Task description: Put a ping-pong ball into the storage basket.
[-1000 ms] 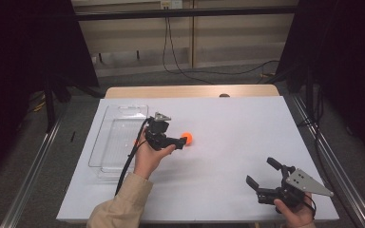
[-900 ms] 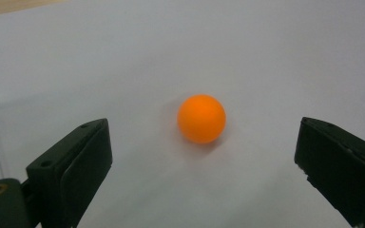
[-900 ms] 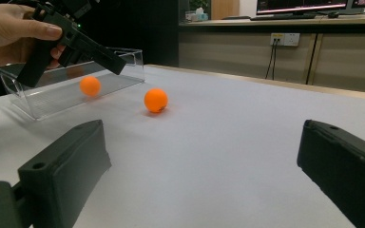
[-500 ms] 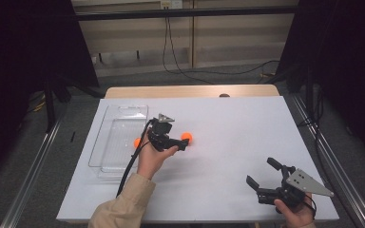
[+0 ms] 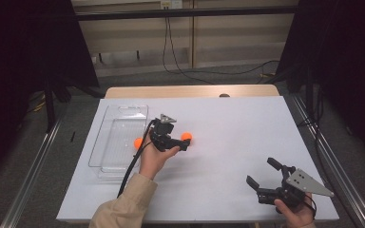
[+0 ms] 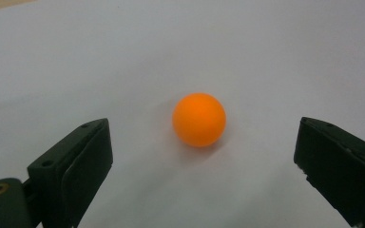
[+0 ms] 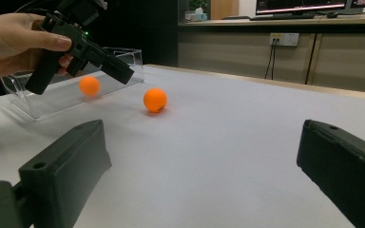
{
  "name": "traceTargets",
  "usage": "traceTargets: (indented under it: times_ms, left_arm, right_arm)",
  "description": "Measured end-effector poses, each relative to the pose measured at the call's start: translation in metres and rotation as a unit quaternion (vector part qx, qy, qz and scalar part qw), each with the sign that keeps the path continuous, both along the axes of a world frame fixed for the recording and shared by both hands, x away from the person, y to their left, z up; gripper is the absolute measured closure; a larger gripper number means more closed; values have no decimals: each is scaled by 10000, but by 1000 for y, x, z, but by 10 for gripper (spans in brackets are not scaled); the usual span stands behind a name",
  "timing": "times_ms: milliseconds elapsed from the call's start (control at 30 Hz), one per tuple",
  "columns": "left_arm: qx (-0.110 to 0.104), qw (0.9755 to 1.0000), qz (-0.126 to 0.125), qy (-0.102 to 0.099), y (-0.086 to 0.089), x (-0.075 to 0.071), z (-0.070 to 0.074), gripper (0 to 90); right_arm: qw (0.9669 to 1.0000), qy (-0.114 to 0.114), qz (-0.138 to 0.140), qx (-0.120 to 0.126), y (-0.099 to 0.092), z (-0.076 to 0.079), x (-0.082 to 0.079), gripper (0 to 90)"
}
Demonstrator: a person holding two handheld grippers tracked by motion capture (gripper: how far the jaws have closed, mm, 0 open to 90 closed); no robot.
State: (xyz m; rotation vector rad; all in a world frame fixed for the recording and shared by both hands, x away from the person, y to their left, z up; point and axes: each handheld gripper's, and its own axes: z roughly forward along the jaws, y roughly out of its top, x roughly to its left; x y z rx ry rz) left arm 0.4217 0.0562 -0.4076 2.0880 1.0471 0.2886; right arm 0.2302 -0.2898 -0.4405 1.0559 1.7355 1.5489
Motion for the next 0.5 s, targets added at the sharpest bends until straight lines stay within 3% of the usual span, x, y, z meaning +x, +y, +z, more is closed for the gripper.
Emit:
traceTargets:
  times_ms: [500]
  left_arm:
    - [97,10000,-12,-4,-2,3,-5,55]
  right_arm:
    - [10000,-5,-42,-26,-1,0,1,19]
